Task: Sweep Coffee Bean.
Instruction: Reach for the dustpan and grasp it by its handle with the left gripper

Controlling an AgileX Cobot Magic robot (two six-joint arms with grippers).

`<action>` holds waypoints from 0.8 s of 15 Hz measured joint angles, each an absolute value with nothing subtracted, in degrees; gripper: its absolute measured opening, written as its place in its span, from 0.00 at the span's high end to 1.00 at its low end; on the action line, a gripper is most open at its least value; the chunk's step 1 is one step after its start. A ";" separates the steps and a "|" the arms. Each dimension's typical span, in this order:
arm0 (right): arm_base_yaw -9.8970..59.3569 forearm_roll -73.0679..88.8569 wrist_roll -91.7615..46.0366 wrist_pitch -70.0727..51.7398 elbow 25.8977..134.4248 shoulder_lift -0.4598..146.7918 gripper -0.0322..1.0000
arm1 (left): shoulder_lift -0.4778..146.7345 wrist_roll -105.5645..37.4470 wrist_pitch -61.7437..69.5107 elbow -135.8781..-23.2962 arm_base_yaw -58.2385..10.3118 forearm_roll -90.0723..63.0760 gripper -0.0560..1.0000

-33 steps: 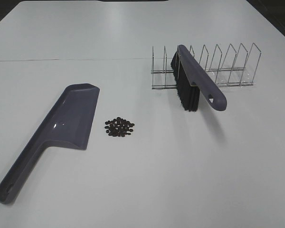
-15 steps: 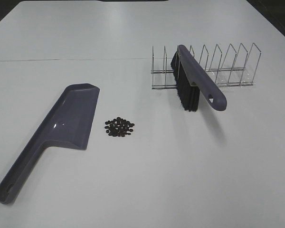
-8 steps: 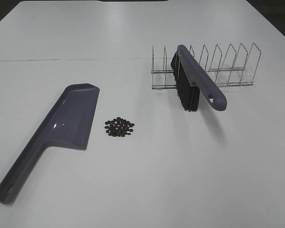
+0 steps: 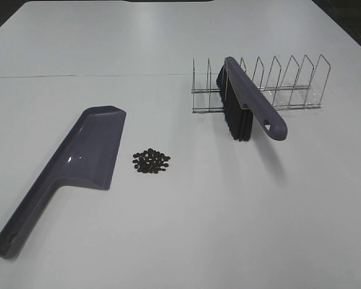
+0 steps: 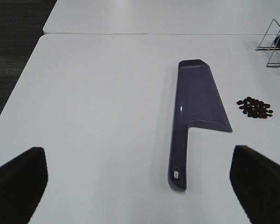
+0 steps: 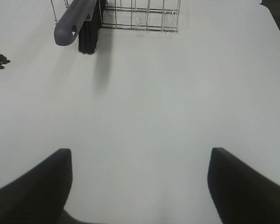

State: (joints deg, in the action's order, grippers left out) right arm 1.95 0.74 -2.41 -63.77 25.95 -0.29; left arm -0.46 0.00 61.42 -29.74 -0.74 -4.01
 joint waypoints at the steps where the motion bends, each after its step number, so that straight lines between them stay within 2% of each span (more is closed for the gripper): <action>1: 1.95 0.74 -2.41 -63.77 25.95 -0.29 0.29 | -0.46 0.00 61.42 -29.74 -0.74 -4.01 0.01; 12: 1.95 0.74 -2.41 -63.77 25.95 -0.29 0.29 | -0.46 0.00 61.42 -29.74 -0.74 -4.01 0.01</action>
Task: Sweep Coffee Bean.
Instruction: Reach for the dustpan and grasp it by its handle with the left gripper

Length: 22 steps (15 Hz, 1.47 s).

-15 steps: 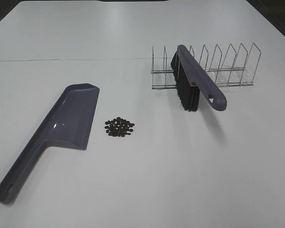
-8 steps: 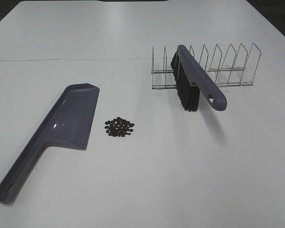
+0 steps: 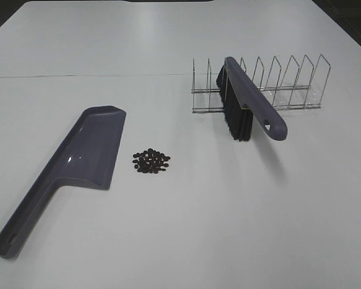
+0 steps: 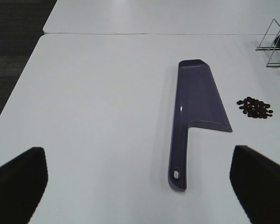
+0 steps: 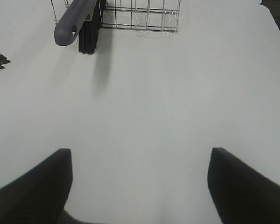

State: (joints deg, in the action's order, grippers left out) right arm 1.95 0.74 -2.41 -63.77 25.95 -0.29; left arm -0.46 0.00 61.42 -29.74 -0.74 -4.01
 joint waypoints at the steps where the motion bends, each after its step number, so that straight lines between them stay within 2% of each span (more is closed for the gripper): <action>1: 1.95 0.74 -2.41 -63.77 25.95 -0.29 0.29 | -0.46 0.00 61.42 -29.74 -0.74 -4.01 0.01; 11: 1.95 0.80 -2.35 -63.77 25.95 -0.29 0.29 | 2.18 0.00 61.82 -29.85 -0.74 -3.95 0.01; 16: 1.95 0.80 -2.35 -63.77 25.95 -0.29 0.29 | 24.69 0.00 69.61 -37.59 -0.74 -3.32 0.03; 22: 1.95 0.80 -2.35 -63.77 25.95 -0.29 0.29 | 54.72 -7.96 66.58 -42.17 -1.72 -2.75 0.03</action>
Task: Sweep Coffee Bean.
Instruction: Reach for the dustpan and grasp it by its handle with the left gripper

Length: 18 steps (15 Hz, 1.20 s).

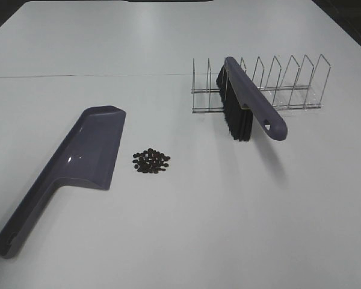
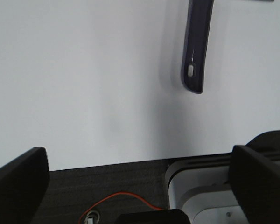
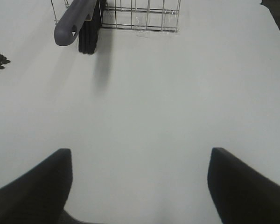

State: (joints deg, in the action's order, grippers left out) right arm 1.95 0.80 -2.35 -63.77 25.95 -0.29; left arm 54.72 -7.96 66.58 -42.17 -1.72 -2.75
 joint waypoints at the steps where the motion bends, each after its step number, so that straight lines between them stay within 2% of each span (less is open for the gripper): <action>1: 1.95 0.80 -2.35 -63.77 25.95 -0.29 0.29 | 57.01 -8.08 65.03 -42.17 -2.46 -2.75 0.03; 7: 1.95 0.80 -2.35 -63.77 25.95 -0.29 0.29 | 77.92 0.29 46.18 -42.23 -12.43 -3.15 0.03; 13: 1.95 0.80 -2.35 -63.77 25.95 -0.29 0.29 | 90.24 0.69 37.59 -42.63 -13.64 -4.01 0.03; 18: 1.95 0.80 -2.35 -63.77 25.95 -0.29 0.29 | 100.32 0.92 36.67 -49.39 -15.58 -4.07 0.06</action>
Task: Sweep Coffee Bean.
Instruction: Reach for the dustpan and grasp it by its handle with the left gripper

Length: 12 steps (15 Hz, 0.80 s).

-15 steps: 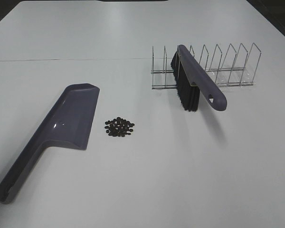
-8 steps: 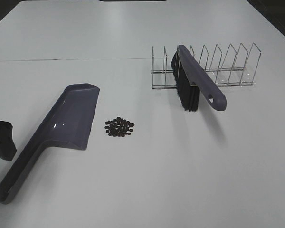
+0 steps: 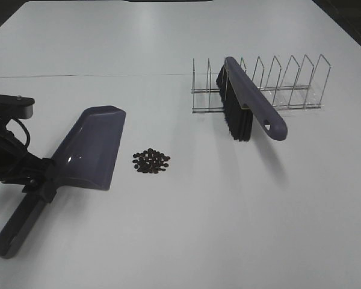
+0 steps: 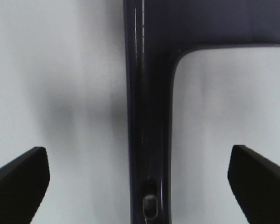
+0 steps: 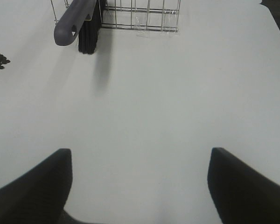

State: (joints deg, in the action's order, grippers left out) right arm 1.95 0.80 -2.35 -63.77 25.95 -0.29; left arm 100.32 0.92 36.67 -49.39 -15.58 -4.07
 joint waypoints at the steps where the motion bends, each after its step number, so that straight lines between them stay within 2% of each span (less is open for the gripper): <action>1: 1.95 0.80 -2.35 -63.77 25.95 -0.29 0.29 | 102.04 0.92 36.27 -50.13 -15.58 -4.07 0.07; 9: 1.95 0.80 -2.35 -63.77 25.95 -0.29 0.29 | 111.21 0.92 32.43 -54.26 -16.10 -3.95 0.24; 12: 1.95 0.80 -2.35 -63.77 25.95 -0.29 0.29 | 111.73 0.92 32.14 -54.66 -16.10 -3.78 0.24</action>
State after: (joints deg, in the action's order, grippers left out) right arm 1.95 0.80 -2.35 -63.77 25.95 -0.29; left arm 111.73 0.92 32.14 -54.66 -16.10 -3.78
